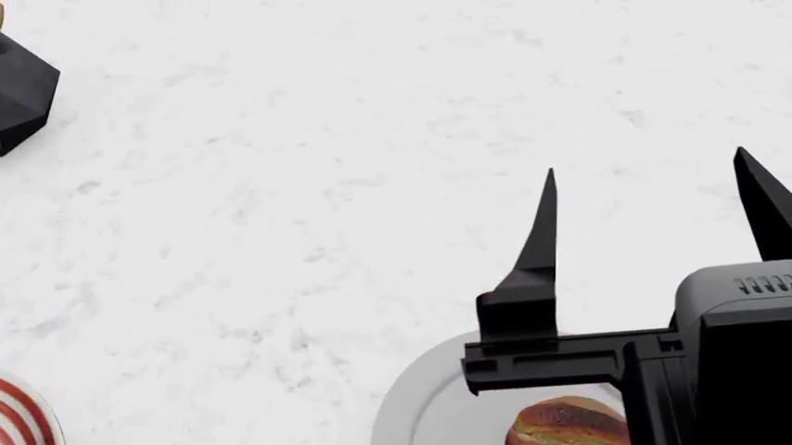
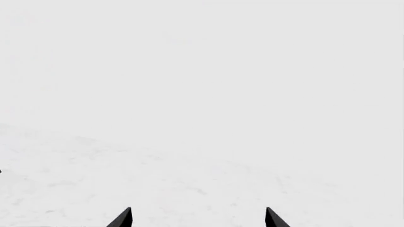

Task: Place all breads on the cutting board.

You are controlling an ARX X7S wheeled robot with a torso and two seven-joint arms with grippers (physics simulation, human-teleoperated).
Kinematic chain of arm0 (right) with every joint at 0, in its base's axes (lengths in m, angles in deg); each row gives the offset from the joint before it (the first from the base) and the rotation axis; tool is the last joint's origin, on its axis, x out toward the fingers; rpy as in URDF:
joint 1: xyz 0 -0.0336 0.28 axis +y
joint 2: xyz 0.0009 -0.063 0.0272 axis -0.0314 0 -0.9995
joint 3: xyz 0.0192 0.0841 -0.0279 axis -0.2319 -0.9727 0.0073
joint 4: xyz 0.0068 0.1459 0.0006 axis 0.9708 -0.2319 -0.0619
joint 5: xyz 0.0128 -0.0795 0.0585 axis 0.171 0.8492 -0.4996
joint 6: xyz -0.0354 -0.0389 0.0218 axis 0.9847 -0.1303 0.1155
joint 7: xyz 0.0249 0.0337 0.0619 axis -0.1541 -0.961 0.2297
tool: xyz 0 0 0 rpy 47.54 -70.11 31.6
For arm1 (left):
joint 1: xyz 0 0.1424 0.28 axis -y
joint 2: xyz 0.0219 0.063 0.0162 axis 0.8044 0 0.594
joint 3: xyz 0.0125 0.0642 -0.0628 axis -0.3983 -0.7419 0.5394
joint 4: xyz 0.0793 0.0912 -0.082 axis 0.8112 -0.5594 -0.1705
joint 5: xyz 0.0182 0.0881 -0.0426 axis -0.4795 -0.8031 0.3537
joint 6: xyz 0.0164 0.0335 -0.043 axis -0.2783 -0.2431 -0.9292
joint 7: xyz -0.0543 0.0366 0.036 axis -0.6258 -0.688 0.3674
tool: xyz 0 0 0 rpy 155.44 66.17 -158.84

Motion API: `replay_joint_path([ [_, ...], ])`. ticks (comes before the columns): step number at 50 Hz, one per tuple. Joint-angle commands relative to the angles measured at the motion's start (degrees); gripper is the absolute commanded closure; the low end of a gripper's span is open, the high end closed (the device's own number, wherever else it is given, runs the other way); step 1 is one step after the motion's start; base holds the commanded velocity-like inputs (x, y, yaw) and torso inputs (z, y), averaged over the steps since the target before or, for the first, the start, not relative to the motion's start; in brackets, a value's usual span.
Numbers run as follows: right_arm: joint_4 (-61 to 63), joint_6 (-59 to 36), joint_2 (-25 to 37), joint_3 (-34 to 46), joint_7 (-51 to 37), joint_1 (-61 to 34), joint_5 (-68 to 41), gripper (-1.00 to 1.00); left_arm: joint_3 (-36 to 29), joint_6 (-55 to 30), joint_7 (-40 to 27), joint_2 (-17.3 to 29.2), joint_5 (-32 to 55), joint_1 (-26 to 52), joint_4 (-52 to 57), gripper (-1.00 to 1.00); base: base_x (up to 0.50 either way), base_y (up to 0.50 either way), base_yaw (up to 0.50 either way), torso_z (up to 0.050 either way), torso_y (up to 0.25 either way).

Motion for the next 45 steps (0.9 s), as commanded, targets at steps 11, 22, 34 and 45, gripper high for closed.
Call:
replay_joint_path([
  [11,-1.0,1.3,0.7,0.7,-0.6,0.2,-0.4,-1.0,-1.2,0.8,0.4,0.8,-0.2,1.0,-0.3,-1.0,0.0,0.0,0.0,0.0,0.0],
  [22,-1.1,1.8,1.0,1.1,-0.8,0.2,-0.5,-1.0,-1.5,1.3,0.5,1.1,-0.4,0.9,-0.2,-1.0,0.0,0.0,0.0,0.0,0.0],
  [34,-41.6,-28.1,10.5,31.4,38.6,-63.9,-1.5,-1.0,-11.8,-7.4,13.0,6.1,10.0,20.4,-23.4,-1.0,0.0,0.0,0.0,0.0,0.0],
  [45,-43.8,-27.2,12.7,41.4,39.1,-70.4,-7.4,-1.0,-12.3,-6.6,12.5,6.9,10.7,20.7,-23.1,-1.0,0.0,0.0,0.0,0.0,0.0],
])
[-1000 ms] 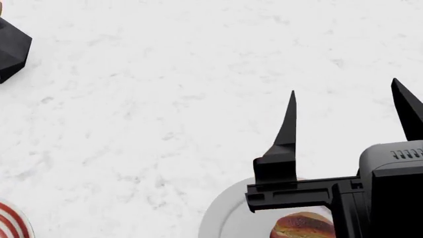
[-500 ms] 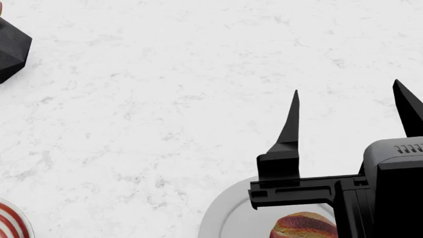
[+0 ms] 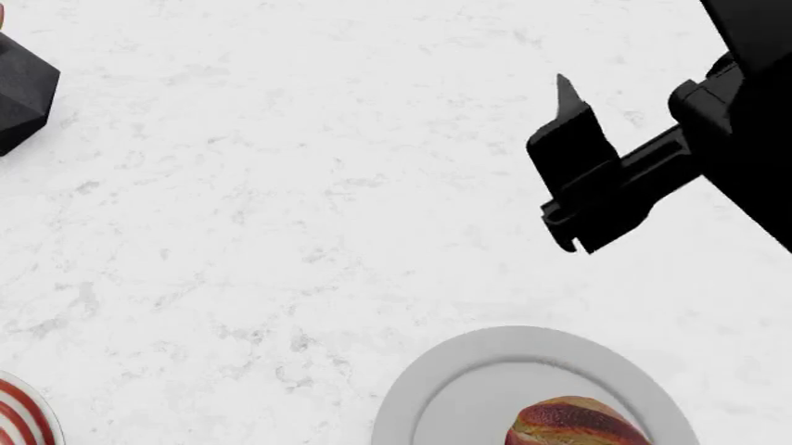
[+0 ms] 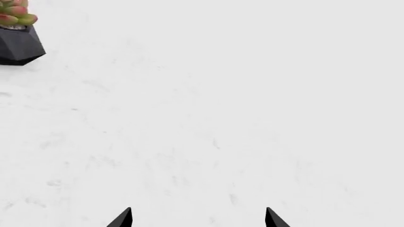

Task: Place all breads on the cutting board.

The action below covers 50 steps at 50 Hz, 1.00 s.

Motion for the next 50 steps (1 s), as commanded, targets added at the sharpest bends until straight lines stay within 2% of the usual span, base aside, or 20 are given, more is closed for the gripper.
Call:
replay_joint_path([
  [1,-9.9,-5.1,3.3,12.7,9.3,-19.5,-3.3,-1.0,-2.4,-1.1,2.2,1.3,2.2,4.0,-4.4,-1.0,0.0,0.0,0.0,0.0,0.0],
  [3,-9.5,-5.5,3.5,14.8,11.2,-20.9,-2.6,-1.0,-2.6,-1.0,2.0,1.4,2.5,4.3,-4.4,-1.0,0.0,0.0,0.0,0.0,0.0],
  [4,-8.4,-6.5,4.3,21.9,19.3,-25.6,0.2,-1.0,-3.2,-1.0,1.8,1.5,3.2,5.0,-4.5,-1.0,0.0,0.0,0.0,0.0,0.0],
  [12,-5.2,-3.7,7.2,34.7,34.7,-30.8,8.5,-1.0,-3.8,-0.5,1.8,1.2,3.1,4.8,-4.1,-1.0,0.0,0.0,0.0,0.0,0.0],
  [15,-3.7,-1.0,7.5,42.6,45.3,-34.9,14.8,-1.0,-3.9,-0.4,2.1,1.0,3.0,4.3,-4.0,-1.0,0.0,0.0,0.0,0.0,0.0],
  [19,-3.0,1.2,7.0,48.8,51.2,-38.2,20.7,-1.0,-4.5,-0.4,2.1,1.0,3.2,4.5,-3.8,-1.0,0.0,0.0,0.0,0.0,0.0],
  [30,-1.0,-0.5,6.2,53.7,61.8,-42.1,19.6,-1.0,-4.7,0.6,2.1,0.7,2.8,3.9,-3.6,-1.0,0.0,0.0,0.0,0.0,0.0],
  [39,3.0,1.0,7.5,52.8,63.6,-39.8,15.3,-1.0,-5.1,1.2,1.7,1.2,3.1,3.6,-3.2,-1.0,0.0,0.0,0.0,0.0,0.0],
  [50,0.6,2.8,5.0,51.8,59.2,-34.4,13.6,-1.0,-5.4,1.1,2.8,1.1,2.1,3.7,-3.5,-1.0,0.0,0.0,0.0,0.0,0.0],
])
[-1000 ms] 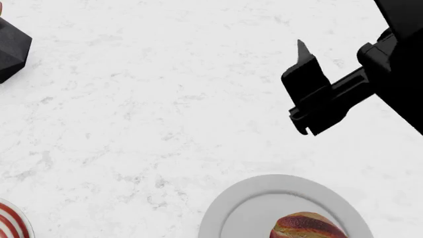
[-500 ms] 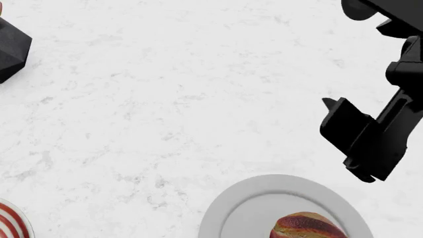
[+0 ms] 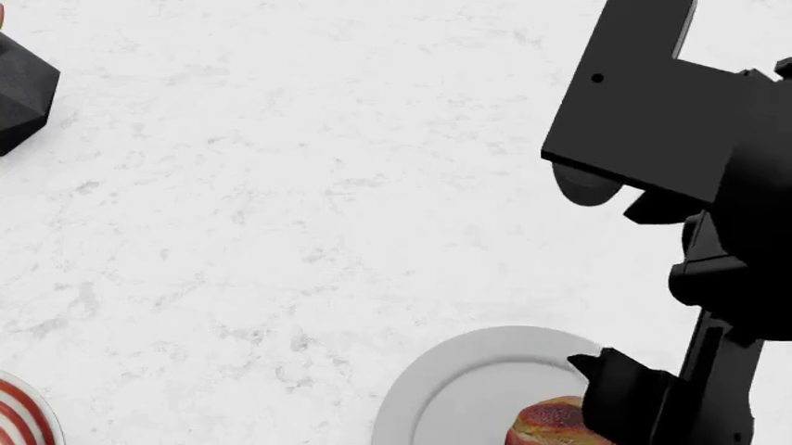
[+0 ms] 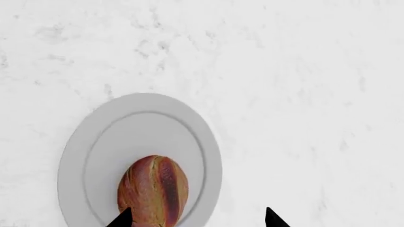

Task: Place all breads on the cutting board.

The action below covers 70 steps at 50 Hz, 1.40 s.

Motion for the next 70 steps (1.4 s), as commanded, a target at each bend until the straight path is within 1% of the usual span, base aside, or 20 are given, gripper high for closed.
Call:
replay_joint_path([
  [1,-0.4,1.3,-1.2,0.2,-0.6,2.9,-1.8,-1.0,-0.2,0.2,0.8,0.0,-0.8,-0.2,0.0,-1.0,0.0,0.0,0.0,0.0,0.0],
  [3,-0.4,1.3,-1.2,0.2,-0.6,2.9,-1.9,-1.0,-0.3,0.2,0.8,0.0,-0.8,-0.2,0.0,-1.0,0.0,0.0,0.0,0.0,0.0],
  [4,-0.8,1.8,-1.2,-2.9,-5.8,7.0,-7.5,-1.0,0.2,0.2,1.4,-0.3,-1.7,-1.7,0.6,-1.0,0.0,0.0,0.0,0.0,0.0],
  [5,-0.5,2.0,-1.1,-3.1,-7.2,8.3,-8.3,-1.0,0.4,0.3,1.5,-0.2,-1.7,-1.9,0.7,-1.0,0.0,0.0,0.0,0.0,0.0],
  [10,-2.1,2.7,-1.1,-3.4,-11.2,12.2,-9.8,-1.0,1.0,0.8,1.5,0.6,-1.6,-3.0,1.3,-1.0,0.0,0.0,0.0,0.0,0.0],
  [15,-2.0,0.3,-0.2,-5.0,-16.9,14.6,-15.9,-1.0,1.2,1.1,1.4,1.3,-1.6,-4.5,2.0,-1.0,0.0,0.0,0.0,0.0,0.0],
  [24,-1.2,-1.9,1.3,-3.8,-20.3,15.9,-17.9,-1.0,0.6,2.0,0.3,1.8,-0.4,-4.0,2.6,-1.0,0.0,0.0,0.0,0.0,0.0],
  [29,-2.4,-2.4,2.2,-4.7,-22.3,15.7,-20.4,-1.0,1.3,2.5,0.5,2.4,-0.5,-5.7,3.3,-1.0,0.0,0.0,0.0,0.0,0.0],
  [35,-2.2,-2.1,3.6,-3.9,-25.4,17.7,-21.4,-1.0,2.1,3.1,0.8,2.8,-0.8,-6.9,3.7,-1.0,0.0,0.0,0.0,0.0,0.0],
  [42,-2.2,-1.7,3.9,-3.4,-25.8,18.0,-21.3,-1.0,1.9,3.3,0.9,2.8,-0.8,-6.7,3.7,-1.0,0.0,0.0,0.0,0.0,0.0],
  [43,-2.3,0.2,3.6,-2.5,-25.7,19.3,-18.4,-1.0,1.0,3.1,0.9,2.2,-0.7,-5.1,3.0,-1.0,0.0,0.0,0.0,0.0,0.0],
  [56,-6.9,3.6,0.8,-1.1,-23.8,20.5,-14.1,-1.0,0.7,2.7,2.6,1.5,-2.6,-4.8,2.1,-1.0,0.0,0.0,0.0,0.0,0.0],
  [70,-8.6,9.1,0.5,1.7,-23.1,26.3,-10.1,-1.0,0.4,3.0,3.4,0.9,-3.7,-4.9,2.1,-1.0,0.0,0.0,0.0,0.0,0.0],
])
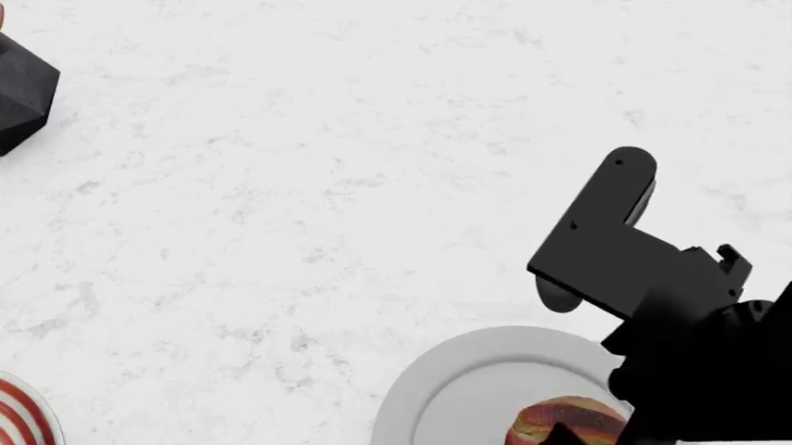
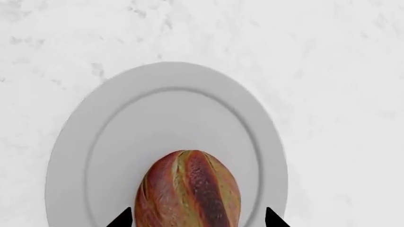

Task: Place all breads on the cutting board.

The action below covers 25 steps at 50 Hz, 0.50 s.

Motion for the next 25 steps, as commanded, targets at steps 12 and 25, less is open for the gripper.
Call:
replay_joint_path([
  [12,-2.2,5.1,-0.8,2.5,-0.2,5.5,3.5,-1.0,-0.5,0.9,0.1,0.5,0.3,-1.0,1.0,-1.0,0.0,0.0,0.0,0.0,0.0],
  [25,-3.1,5.7,-2.6,3.6,-0.1,6.3,4.8,-1.0,-0.3,1.4,0.7,0.7,-0.3,-2.2,1.4,-1.0,0.0,0.0,0.0,0.0,0.0],
])
